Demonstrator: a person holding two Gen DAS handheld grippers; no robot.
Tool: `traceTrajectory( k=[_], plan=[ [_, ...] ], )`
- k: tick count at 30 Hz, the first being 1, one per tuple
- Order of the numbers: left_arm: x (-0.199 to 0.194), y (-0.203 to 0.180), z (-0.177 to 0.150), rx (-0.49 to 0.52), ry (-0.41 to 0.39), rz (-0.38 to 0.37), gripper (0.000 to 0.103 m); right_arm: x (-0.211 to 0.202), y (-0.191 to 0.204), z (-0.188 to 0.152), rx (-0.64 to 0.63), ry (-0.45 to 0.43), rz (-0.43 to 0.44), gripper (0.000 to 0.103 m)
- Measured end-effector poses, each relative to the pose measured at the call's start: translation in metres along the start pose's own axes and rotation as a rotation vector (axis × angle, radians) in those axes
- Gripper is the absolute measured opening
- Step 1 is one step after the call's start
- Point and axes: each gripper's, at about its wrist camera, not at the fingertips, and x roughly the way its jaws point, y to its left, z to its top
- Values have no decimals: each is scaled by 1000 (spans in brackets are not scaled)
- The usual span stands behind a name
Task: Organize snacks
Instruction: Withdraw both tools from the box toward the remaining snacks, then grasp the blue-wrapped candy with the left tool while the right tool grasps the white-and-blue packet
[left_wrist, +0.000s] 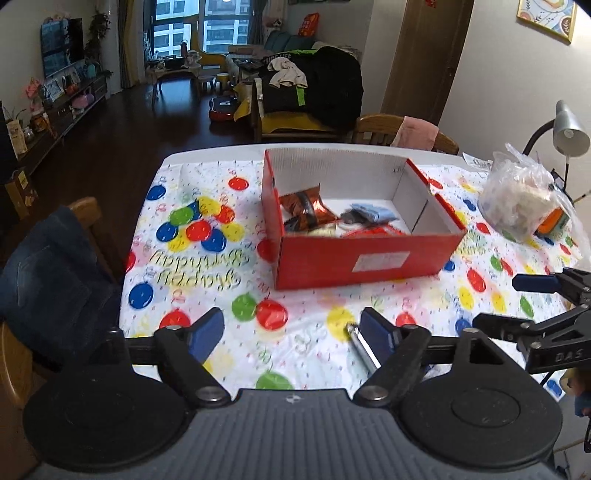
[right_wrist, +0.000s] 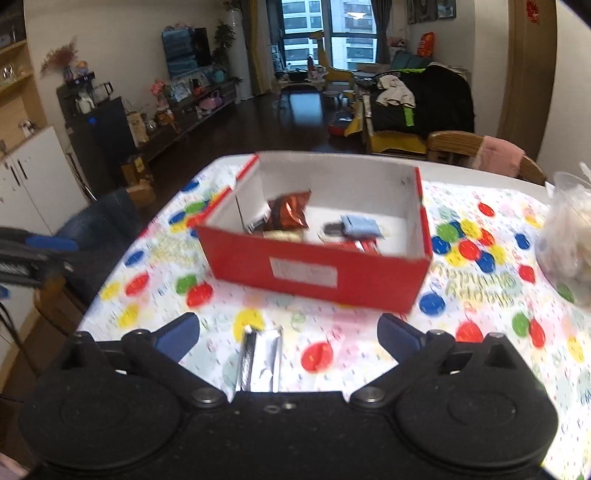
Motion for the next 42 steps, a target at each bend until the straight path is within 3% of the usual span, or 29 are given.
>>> traceTrajectory(
  k=[9,16,22,30,33,38,42],
  plan=[
    [10,18,-42,-1,87,9,83,26,-11,-53,40,110,-38,103],
    [30,41,-72,-34,195,-20,83,49,-17,-82,23,183,-121,101],
    [49,60,-101,-87,278,-5,83,62,-22,-90,46,218,-127,96],
    [55,58,-121,3,304,25,81,74,-20,-91,30,232,-123,84],
    [56,55,-122,30,309,24,66,77,-20,-91,27,236,-125,81],
    [58,46,-124,85,303,22,54,79,-20,-89,28,230,-127,75],
    [60,40,-128,116,311,24,37,78,-20,-87,31,224,-120,66]
  ],
)
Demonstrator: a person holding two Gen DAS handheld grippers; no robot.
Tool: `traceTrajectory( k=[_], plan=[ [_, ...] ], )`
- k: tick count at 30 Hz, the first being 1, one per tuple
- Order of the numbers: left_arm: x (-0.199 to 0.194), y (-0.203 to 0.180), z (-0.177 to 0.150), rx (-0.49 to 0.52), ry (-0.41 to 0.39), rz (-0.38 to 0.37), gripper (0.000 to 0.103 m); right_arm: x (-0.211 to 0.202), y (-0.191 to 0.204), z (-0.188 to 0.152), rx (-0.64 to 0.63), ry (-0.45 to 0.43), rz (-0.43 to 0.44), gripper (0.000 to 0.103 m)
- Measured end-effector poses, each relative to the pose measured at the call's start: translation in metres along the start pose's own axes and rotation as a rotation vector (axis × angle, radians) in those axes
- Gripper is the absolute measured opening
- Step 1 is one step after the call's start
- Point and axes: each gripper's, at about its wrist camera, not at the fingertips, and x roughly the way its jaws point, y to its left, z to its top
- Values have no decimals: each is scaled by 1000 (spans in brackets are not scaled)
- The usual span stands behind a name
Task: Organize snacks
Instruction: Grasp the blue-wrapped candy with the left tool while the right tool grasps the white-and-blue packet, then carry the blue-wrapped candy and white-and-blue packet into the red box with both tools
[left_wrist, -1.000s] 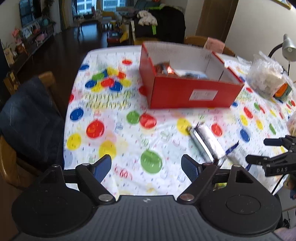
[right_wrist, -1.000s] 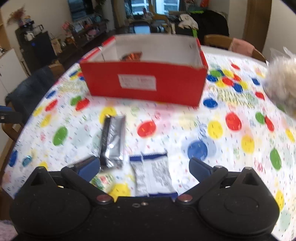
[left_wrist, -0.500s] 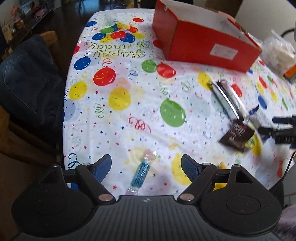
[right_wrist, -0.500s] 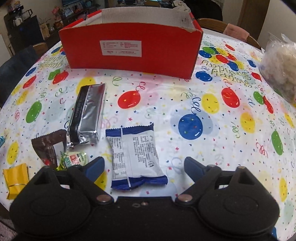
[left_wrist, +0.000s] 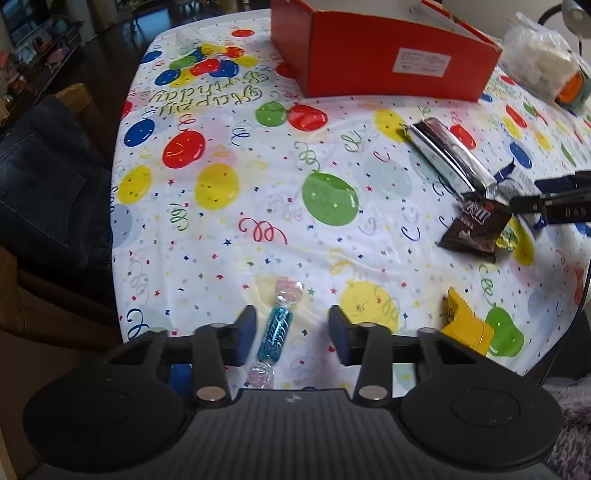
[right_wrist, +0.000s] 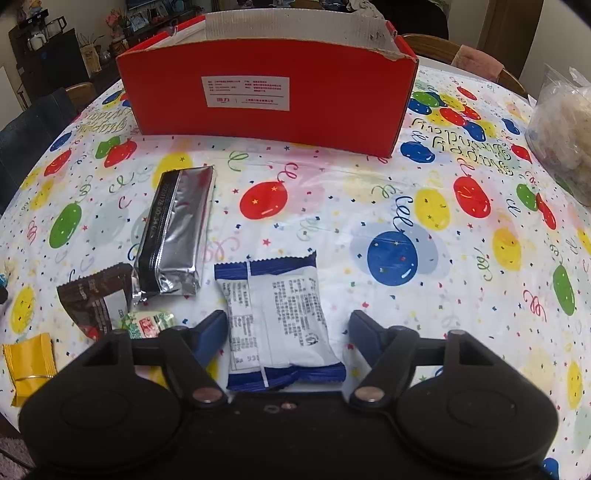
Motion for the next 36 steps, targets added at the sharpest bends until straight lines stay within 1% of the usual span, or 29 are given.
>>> traceTrajectory(
  k=[4,6,9,12,17,21,31,36],
  plan=[
    [2,-3,-3,9,6,19,30,-2,2,-1,-6,-5,5,58],
    [3,-3,-4,2,4,16,19,-3,3,-1,-10,-8,4,53],
    [2,-3,-4,-3,2,16,12,-4,2,-2,-3,-9,6,51],
    [2,-4,-4,-17,3,7,11,-6,0,-3,12,-13,1,48],
    [1,-2,-4,-54,3,-8,11,-14,-1,-2,41,-30,11,47],
    [-6,-1,0,-74,-14,-19,11,-25,-2,1,60,-52,21,47],
    [-32,-7,24,-106,-87,-45,11,-56,-2,20,78,-136,50,47],
    [-48,-13,42,-117,-141,-59,11,-72,-3,36,73,-182,64,47]
  ],
)
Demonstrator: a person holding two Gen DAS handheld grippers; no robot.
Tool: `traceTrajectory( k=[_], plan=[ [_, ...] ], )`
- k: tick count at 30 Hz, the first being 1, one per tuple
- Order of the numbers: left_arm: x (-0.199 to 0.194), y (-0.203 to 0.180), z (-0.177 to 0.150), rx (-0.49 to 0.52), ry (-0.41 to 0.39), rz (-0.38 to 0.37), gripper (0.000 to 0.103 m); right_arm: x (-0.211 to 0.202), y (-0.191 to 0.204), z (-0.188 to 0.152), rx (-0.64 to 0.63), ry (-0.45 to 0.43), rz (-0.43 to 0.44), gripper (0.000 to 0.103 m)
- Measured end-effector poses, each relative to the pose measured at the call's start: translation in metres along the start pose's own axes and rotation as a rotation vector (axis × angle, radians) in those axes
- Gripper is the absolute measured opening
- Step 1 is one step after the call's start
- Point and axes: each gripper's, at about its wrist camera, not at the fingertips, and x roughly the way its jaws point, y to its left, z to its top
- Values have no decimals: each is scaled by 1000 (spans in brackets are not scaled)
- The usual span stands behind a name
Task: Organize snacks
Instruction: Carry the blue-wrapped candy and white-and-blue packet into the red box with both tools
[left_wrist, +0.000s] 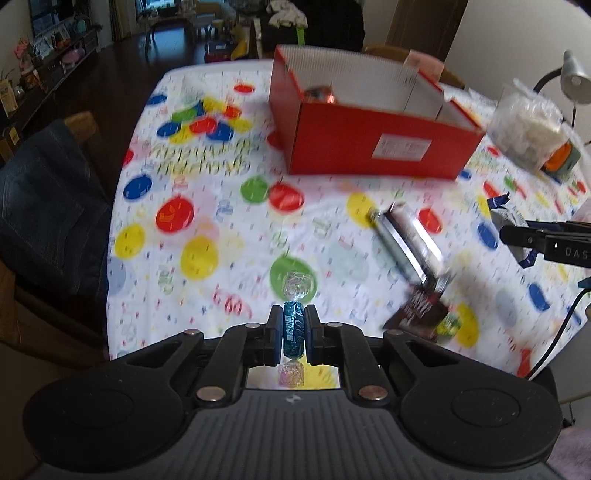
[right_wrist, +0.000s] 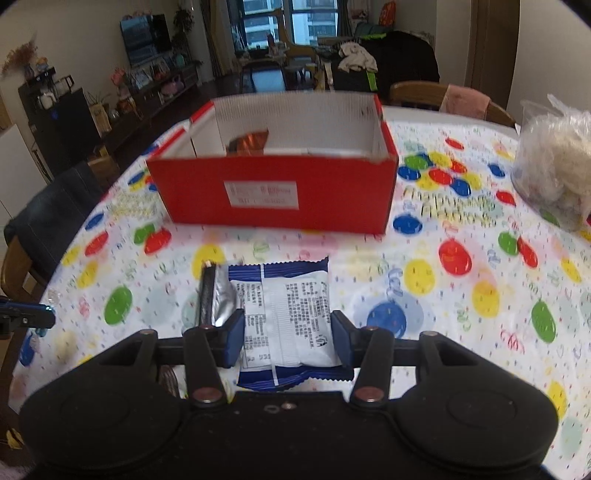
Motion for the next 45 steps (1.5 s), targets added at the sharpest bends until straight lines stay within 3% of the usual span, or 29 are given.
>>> traceTrajectory(
  k=[7,21,35,45],
  plan=[
    [-12,-15,35,-1,-55,-38,11,-13,-3,32,2,-59,15,47],
    [-2,-44,113,8,-139,-21,11,-3,-22,103,9,-118,24,47],
    [37,-62,184,-4,-128,41,11,44,-43,165,2,-80,31,47],
    [83,-74,224,1,-64,85,11,94,-49,190,-37,-5,25,47]
  ],
)
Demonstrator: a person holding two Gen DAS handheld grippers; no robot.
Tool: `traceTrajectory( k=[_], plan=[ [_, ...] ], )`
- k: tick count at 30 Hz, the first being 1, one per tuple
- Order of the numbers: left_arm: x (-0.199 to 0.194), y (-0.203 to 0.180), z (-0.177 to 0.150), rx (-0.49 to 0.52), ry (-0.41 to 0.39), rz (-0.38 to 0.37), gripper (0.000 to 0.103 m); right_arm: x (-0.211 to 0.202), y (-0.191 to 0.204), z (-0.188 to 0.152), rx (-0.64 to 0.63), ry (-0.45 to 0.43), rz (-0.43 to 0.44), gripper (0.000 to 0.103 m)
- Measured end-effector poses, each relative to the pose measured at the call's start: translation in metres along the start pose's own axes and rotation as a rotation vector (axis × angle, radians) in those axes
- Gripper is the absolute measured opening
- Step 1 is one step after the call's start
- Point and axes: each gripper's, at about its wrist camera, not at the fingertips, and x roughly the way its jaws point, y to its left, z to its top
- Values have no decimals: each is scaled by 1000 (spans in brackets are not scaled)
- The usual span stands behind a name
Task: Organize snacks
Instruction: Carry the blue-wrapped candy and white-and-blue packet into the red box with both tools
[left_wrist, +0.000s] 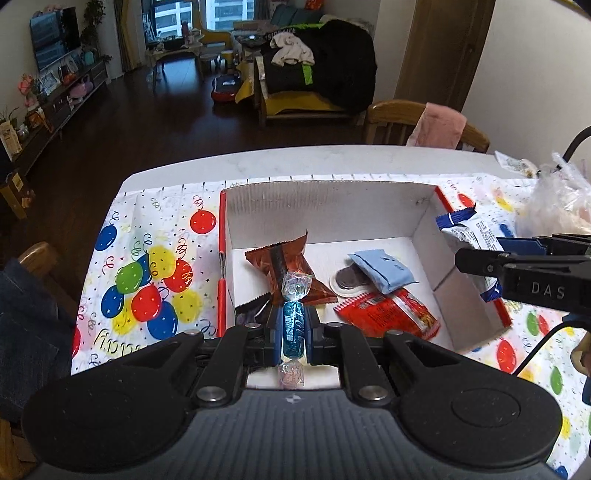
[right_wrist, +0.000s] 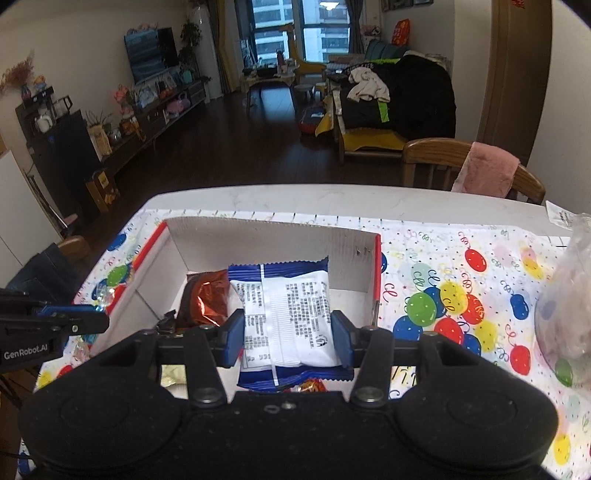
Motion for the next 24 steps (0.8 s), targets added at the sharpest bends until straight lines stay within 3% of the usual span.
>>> traceTrajectory(
  k=[10,24],
  plan=[
    [52,-7,23,23,94,45,11,51,-7,11,-28,92,-15,47],
    [100,-15,30,54,220,63,11,93,12,4,-89,243,38,47]
  ],
)
